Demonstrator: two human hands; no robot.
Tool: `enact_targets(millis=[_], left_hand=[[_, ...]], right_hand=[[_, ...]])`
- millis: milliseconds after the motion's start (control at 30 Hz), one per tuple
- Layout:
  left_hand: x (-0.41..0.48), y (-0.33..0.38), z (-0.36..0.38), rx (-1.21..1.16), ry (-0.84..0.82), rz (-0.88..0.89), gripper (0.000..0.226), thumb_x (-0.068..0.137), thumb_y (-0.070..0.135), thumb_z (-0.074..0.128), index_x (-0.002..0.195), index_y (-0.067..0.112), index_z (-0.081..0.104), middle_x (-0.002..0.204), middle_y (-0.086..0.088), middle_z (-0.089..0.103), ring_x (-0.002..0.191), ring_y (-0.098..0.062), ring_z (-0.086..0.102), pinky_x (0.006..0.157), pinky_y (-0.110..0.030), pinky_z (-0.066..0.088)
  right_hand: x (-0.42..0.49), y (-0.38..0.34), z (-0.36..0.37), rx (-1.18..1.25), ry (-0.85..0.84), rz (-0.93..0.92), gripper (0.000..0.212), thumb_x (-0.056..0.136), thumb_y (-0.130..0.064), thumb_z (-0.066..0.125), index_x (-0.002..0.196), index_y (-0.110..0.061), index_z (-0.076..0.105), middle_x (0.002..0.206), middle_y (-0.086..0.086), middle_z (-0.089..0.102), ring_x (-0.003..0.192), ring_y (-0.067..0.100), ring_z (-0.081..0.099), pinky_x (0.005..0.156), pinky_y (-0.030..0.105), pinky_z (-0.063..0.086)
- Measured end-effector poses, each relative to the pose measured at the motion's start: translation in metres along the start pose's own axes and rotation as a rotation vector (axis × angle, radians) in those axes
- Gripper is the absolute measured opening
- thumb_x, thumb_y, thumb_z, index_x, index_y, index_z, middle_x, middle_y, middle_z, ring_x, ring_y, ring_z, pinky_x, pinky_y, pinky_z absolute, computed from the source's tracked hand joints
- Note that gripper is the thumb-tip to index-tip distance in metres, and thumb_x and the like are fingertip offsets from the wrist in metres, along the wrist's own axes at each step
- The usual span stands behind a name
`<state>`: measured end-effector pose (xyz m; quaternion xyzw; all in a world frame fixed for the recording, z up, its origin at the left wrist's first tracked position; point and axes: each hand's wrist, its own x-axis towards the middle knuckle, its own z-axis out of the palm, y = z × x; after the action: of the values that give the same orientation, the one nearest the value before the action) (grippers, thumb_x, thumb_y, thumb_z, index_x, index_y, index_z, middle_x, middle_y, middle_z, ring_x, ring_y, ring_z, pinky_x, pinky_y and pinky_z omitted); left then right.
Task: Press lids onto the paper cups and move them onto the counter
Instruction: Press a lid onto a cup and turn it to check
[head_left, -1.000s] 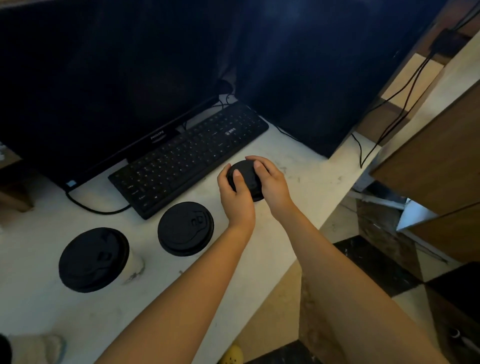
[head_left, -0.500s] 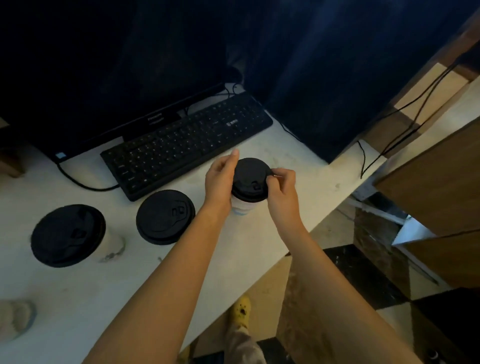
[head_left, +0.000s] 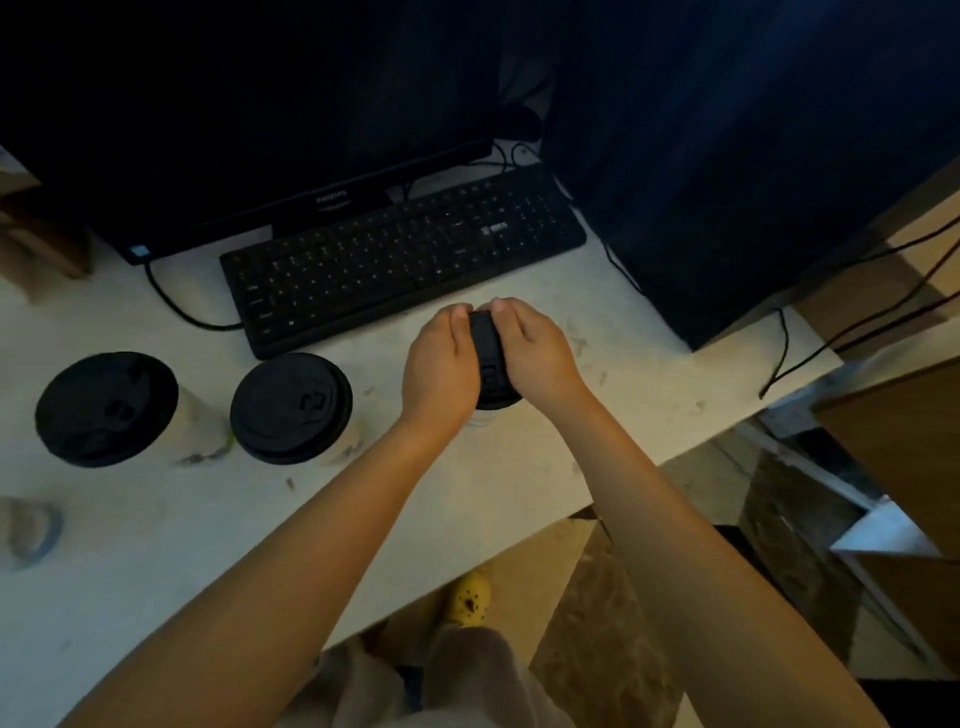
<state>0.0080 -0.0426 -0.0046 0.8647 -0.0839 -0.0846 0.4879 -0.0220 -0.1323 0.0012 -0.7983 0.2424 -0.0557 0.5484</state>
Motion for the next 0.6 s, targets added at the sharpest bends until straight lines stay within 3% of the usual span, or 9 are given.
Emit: enact_targets(millis=[167,300,467,600], left_hand=[[-0.001,-0.004,0.003,-0.008,0.019,0.036,0.04,0.103,0.023,0.025,0.116,0.009,0.06,0.101,-0.001,0.06,0.09,-0.011,0.053,0.074,-0.017,0.035],[0.001,-0.002,0.001,-0.012,-0.028,0.018,0.04,0.103,0.024,0.024,0.119,0.01,0.059,0.11,-0.01,0.064,0.094,-0.014,0.055,0.08,-0.024,0.04],[0.018,0.003,-0.007,0.084,-0.175,0.11,0.04,0.103,0.025,0.025,0.122,0.011,0.057,0.12,-0.01,0.061,0.108,-0.017,0.054,0.077,-0.016,0.033],[0.036,0.008,-0.01,0.269,-0.193,0.237,0.041,0.101,0.035,0.033,0.113,0.01,0.062,0.11,-0.013,0.064,0.103,-0.025,0.058,0.083,-0.028,0.041]], right_hand=[[0.0,0.004,0.002,0.027,0.028,-0.013,0.032,0.1,-0.026,0.034,0.099,-0.013,0.063,0.086,0.004,0.062,0.073,0.009,0.055,0.065,0.016,0.042],[-0.002,0.003,0.003,0.091,0.056,0.023,0.033,0.101,-0.028,0.034,0.095,-0.012,0.063,0.082,0.003,0.061,0.072,0.009,0.056,0.064,0.017,0.044],[-0.011,-0.003,0.009,0.329,0.175,0.157,0.028,0.1,-0.024,0.034,0.096,-0.016,0.061,0.091,0.003,0.06,0.088,0.017,0.056,0.08,0.029,0.046],[-0.021,-0.005,0.011,0.406,0.226,0.224,0.034,0.101,-0.026,0.03,0.118,-0.01,0.055,0.111,0.007,0.057,0.102,0.017,0.052,0.09,0.029,0.043]])
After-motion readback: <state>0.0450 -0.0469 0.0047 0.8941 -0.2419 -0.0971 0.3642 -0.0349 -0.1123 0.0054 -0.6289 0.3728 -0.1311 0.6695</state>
